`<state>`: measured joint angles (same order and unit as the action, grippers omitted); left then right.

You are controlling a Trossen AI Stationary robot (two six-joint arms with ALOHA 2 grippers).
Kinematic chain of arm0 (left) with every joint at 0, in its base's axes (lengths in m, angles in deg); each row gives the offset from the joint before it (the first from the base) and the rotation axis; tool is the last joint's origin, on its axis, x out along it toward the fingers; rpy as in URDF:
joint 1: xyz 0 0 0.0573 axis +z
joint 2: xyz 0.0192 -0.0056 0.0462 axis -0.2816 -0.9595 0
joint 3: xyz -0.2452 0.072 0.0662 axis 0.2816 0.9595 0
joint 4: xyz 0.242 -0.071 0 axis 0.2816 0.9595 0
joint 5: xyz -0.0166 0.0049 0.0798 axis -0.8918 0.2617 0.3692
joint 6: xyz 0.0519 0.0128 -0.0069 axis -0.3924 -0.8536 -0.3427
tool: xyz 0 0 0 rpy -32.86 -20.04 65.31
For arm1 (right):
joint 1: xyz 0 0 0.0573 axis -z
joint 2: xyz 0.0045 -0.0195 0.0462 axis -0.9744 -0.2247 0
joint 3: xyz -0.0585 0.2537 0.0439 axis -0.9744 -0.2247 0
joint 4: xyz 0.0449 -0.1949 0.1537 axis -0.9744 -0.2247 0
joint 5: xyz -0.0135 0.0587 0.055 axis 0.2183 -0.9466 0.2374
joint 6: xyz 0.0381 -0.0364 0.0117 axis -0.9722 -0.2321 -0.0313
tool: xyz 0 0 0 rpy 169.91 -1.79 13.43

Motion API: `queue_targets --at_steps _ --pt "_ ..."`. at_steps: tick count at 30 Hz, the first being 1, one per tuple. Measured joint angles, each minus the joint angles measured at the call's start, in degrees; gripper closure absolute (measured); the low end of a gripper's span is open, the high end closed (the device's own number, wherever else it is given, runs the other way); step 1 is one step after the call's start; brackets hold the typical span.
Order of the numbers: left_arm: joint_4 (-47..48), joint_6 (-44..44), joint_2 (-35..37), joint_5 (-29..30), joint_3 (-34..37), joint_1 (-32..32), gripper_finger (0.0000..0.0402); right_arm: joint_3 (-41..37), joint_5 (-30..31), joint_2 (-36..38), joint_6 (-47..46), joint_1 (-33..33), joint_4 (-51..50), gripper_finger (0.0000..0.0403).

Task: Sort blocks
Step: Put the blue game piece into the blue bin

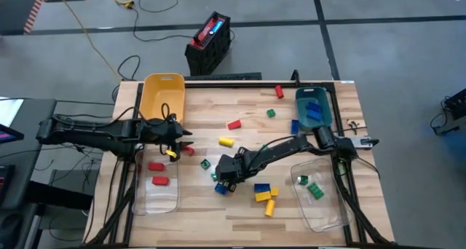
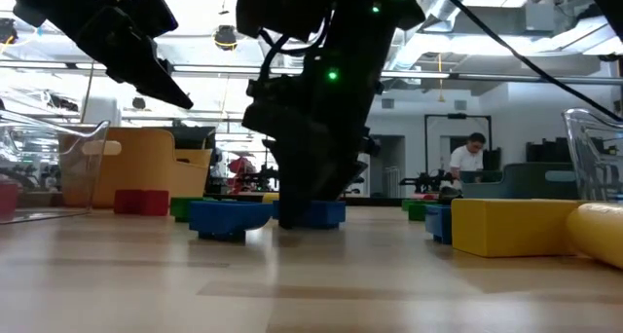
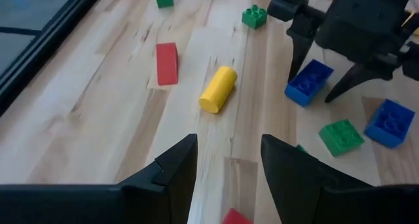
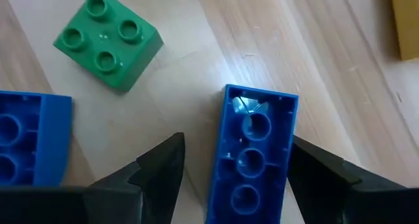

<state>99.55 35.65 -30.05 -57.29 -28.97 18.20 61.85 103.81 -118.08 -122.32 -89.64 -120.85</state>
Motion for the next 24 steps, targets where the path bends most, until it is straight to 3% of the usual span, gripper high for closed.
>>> queue_targets --at_steps 5,13,20,24 --pt "-0.23 -0.25 0.02 -0.02 0.0 0.0 0.0239 0.0 -1.19 0.17 3.19 1.13 -0.69 0.0159" --pt "0.59 -0.29 0.02 0.0 0.0 0.0 0.0239 0.06 -6.47 0.44 9.16 4.11 -2.28 0.0283" --pt "2.83 -0.04 0.0 0.0 0.0 0.0 0.0239 -0.26 -6.64 2.98 13.94 6.58 -9.0 0.0286" --pt "2.49 -0.02 0.0 0.02 0.0 0.0 0.0239 -0.16 -1.92 7.51 14.81 9.03 -15.85 0.0275"
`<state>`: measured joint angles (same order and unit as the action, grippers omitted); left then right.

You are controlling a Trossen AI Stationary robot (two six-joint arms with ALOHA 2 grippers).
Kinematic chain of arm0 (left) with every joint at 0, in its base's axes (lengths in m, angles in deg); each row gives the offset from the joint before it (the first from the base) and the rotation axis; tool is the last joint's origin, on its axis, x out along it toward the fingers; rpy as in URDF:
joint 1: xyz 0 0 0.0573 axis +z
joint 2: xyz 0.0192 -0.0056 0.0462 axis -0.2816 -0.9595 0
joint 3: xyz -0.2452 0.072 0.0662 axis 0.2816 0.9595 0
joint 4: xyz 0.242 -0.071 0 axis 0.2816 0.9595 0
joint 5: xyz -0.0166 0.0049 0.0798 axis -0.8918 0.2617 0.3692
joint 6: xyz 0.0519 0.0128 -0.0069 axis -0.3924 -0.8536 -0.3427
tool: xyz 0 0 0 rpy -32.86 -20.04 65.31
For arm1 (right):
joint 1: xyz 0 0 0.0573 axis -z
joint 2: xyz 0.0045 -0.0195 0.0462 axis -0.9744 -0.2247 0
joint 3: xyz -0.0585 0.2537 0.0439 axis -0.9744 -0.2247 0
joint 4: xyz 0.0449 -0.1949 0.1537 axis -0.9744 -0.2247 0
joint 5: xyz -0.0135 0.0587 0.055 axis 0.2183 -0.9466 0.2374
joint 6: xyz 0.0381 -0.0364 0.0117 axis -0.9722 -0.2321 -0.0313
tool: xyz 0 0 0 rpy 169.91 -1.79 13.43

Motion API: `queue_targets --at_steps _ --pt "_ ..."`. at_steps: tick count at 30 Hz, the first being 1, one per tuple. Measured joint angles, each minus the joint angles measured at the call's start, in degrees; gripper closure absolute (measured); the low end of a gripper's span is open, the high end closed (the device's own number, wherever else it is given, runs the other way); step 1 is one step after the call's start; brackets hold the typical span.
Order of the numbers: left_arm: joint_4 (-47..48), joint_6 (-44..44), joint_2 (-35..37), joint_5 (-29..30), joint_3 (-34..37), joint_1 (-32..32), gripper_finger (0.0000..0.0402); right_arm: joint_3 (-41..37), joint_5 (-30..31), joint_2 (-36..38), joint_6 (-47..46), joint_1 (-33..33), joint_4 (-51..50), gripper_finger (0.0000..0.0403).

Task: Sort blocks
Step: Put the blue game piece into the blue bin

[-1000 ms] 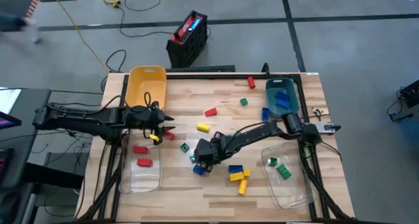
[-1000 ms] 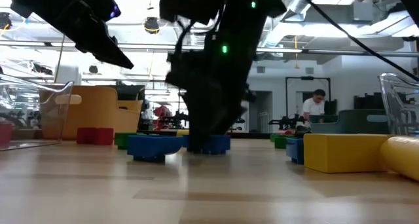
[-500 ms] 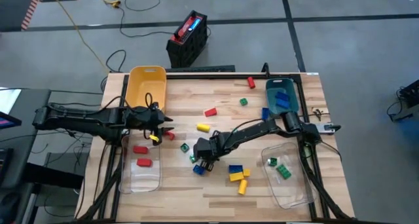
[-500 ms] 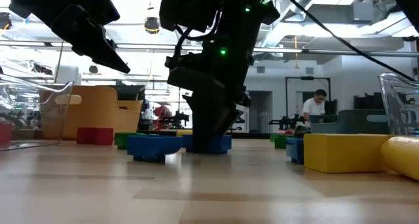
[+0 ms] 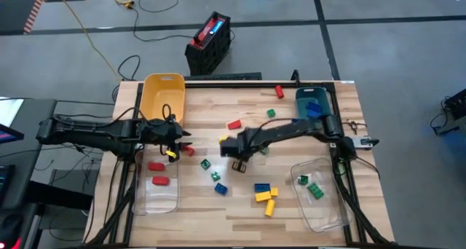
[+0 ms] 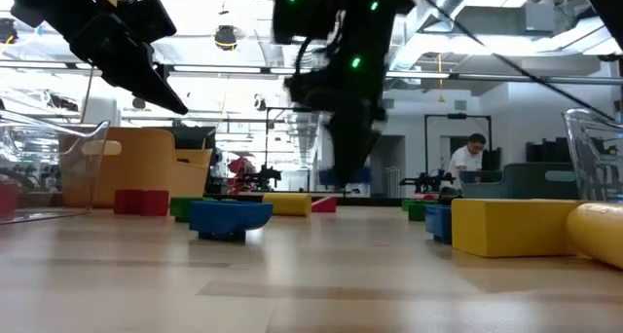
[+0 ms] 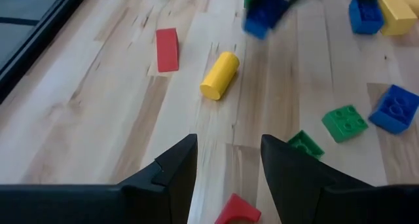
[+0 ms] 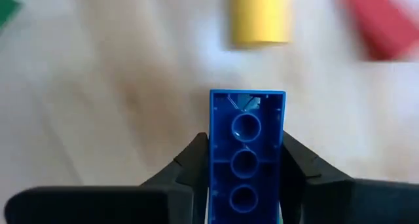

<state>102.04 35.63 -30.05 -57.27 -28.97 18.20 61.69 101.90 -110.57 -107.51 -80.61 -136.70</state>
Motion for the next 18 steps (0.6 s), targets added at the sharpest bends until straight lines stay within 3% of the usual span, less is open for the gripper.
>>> queue_targets --at_steps 10,13,18 --pt "0.46 -0.31 -0.02 0.07 0.0 0.0 0.0239 -0.08 15.89 11.11 -1.95 9.66 -24.65 0.0268" --pt "0.31 -0.5 -0.02 0.07 0.0 0.0 0.0239 -2.75 17.61 14.8 -2.27 14.33 -25.57 0.0268" --pt "0.51 -0.46 -0.02 0.07 0.0 0.0 0.0239 -16.4 15.16 24.21 -0.41 24.12 -17.9 0.0268"
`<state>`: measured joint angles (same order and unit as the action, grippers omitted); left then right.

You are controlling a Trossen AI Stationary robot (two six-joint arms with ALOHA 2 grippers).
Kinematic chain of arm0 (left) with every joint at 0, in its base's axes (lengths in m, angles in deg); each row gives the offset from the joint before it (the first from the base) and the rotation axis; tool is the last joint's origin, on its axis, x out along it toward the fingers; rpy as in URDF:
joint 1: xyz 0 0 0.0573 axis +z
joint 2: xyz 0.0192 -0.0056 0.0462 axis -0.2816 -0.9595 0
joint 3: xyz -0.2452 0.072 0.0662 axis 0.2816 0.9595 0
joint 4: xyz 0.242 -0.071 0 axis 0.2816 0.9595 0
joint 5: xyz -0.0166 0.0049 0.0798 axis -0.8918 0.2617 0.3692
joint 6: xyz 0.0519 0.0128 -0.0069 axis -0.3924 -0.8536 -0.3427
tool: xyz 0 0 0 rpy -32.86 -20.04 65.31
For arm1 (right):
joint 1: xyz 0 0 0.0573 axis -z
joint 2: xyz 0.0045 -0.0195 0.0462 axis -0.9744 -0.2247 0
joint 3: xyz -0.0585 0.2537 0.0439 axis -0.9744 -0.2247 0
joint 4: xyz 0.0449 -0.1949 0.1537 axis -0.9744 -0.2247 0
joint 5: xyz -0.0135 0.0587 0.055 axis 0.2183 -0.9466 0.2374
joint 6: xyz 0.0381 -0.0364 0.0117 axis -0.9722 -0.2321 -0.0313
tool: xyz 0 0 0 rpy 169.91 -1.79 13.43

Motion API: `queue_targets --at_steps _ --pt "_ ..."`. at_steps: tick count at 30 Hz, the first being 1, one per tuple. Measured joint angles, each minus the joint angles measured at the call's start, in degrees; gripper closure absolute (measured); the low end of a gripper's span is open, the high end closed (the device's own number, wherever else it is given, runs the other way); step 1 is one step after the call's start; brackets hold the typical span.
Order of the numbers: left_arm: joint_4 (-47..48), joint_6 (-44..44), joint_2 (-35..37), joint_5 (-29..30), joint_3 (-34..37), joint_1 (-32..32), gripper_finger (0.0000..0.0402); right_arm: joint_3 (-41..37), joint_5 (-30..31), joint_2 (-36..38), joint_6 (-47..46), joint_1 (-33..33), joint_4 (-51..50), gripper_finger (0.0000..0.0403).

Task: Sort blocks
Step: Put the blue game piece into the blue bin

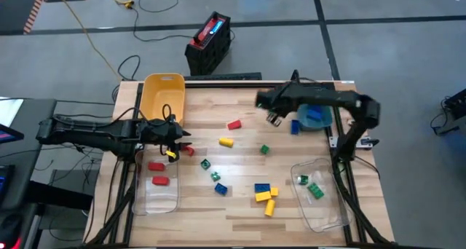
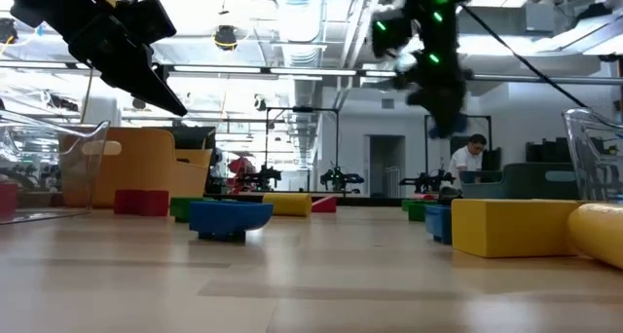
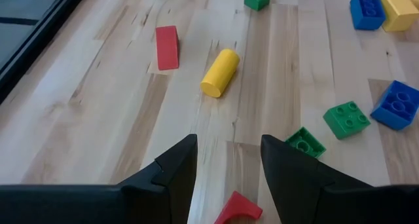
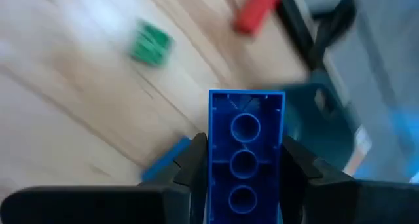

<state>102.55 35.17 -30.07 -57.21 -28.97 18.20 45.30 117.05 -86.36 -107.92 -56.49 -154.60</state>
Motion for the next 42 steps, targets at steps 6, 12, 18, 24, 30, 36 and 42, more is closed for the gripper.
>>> queue_targets --at_steps 6,12,18,24,30,36,42 --pt "-1.37 -0.76 -0.01 0.02 0.0 0.0 0.0239 -12.78 -6.22 8.93 -0.86 9.44 8.18 0.0267" --pt "-3.9 -1.55 0.0 0.02 0.0 0.0 0.0239 -16.23 -10.79 8.9 -1.39 15.87 6.97 0.0257" --pt "-3.82 -1.47 0.0 0.03 0.0 0.0 0.0239 -16.63 -11.45 5.84 0.69 17.79 6.73 0.0193" --pt "-2.51 -1.36 -0.02 0.04 0.0 0.0 0.0239 -14.73 -10.71 7.15 1.55 15.82 3.48 0.0155" --pt "-1.99 -1.11 0.0 0.02 0.0 0.0 0.0239 -11.91 -9.77 11.0 8.46 4.05 5.13 0.0154" --pt "-4.09 -1.33 0.0 0.28 0.0 0.03 0.0239 -10.75 -11.88 6.04 9.97 -6.74 4.85 0.0153" --pt "-5.66 -1.56 0.0 0.28 0.0 0.02 0.0239 -10.62 -12.1 -2.31 13.95 -8.37 1.26 0.0153"
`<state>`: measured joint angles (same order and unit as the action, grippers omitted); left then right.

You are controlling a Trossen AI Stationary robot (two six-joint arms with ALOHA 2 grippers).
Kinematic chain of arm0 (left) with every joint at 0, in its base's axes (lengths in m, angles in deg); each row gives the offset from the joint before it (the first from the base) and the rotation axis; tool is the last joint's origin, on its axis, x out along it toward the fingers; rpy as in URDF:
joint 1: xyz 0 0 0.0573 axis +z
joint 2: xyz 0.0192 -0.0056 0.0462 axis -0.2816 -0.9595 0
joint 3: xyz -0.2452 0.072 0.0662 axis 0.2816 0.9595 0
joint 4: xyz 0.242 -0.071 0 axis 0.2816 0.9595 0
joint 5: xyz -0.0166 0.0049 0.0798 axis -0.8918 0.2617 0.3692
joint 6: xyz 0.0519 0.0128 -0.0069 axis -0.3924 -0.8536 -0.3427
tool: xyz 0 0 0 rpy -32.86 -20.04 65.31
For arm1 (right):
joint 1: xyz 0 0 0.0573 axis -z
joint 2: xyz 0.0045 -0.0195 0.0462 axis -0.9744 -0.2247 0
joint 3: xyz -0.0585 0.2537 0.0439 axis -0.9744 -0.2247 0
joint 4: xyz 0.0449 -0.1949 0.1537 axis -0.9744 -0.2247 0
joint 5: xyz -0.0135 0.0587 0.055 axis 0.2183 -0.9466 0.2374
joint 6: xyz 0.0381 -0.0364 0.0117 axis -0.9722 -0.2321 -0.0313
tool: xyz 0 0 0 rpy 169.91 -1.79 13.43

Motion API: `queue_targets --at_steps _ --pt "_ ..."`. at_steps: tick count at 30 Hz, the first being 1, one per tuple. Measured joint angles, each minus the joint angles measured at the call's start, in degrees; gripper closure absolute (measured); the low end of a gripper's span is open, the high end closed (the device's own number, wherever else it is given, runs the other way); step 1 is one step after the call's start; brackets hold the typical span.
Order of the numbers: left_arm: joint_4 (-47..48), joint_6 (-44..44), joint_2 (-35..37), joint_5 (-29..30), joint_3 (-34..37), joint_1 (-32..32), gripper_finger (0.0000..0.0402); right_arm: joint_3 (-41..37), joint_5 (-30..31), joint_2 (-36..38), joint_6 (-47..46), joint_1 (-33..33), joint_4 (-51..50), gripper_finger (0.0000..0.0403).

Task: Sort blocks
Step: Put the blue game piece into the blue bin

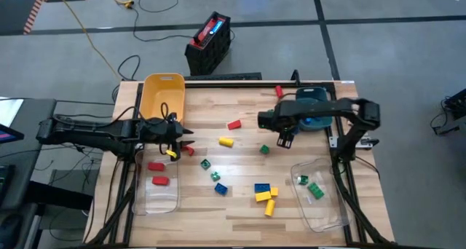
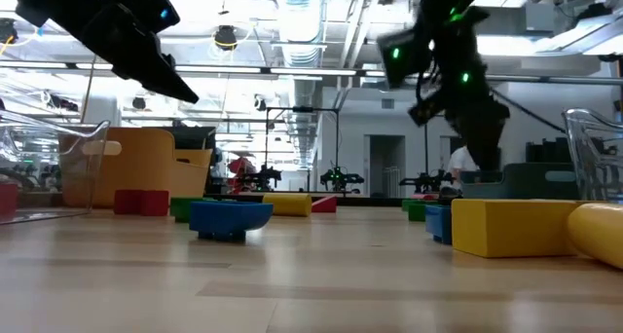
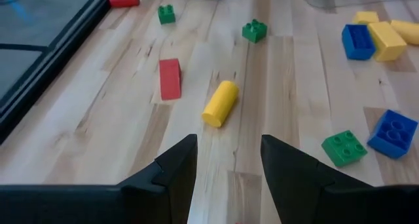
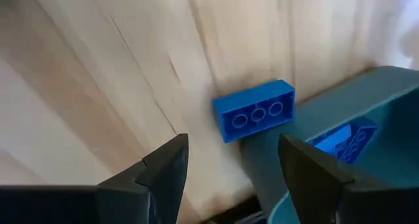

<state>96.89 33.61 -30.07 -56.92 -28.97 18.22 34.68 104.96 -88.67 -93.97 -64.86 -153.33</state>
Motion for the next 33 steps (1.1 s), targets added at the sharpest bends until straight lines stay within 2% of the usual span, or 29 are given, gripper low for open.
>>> queue_targets --at_steps 5,9,12,20,25,33 --pt "-1.15 -0.62 0.0 -0.02 0.0 0.0 0.0239 2.81 -0.64 -6.64 4.51 1.97 -4.39 0.0153" --pt "0.15 -0.57 -0.02 -0.02 0.0 0.0 0.0239 3.12 -0.72 -8.68 7.32 3.68 -4.66 0.0153" --pt "1.03 -0.54 -0.01 -0.02 0.0 0.0 0.0239 3.08 1.48 -9.65 7.52 4.22 -4.76 0.0153" --pt "1.35 -0.62 -0.02 -0.04 0.0 0.0 0.0239 2.95 9.15 -9.91 9.18 3.81 -2.51 0.0153" --pt "2.3 -0.51 -0.02 -0.04 0.0 0.0 0.0239 2.35 9.85 -9.89 11.93 4.49 -2.26 0.0153" --pt "2.28 -0.47 0.0 -0.09 0.0 0.0 0.0239 -2.94 9.89 -9.89 12.14 4.4 0.6 0.0153"
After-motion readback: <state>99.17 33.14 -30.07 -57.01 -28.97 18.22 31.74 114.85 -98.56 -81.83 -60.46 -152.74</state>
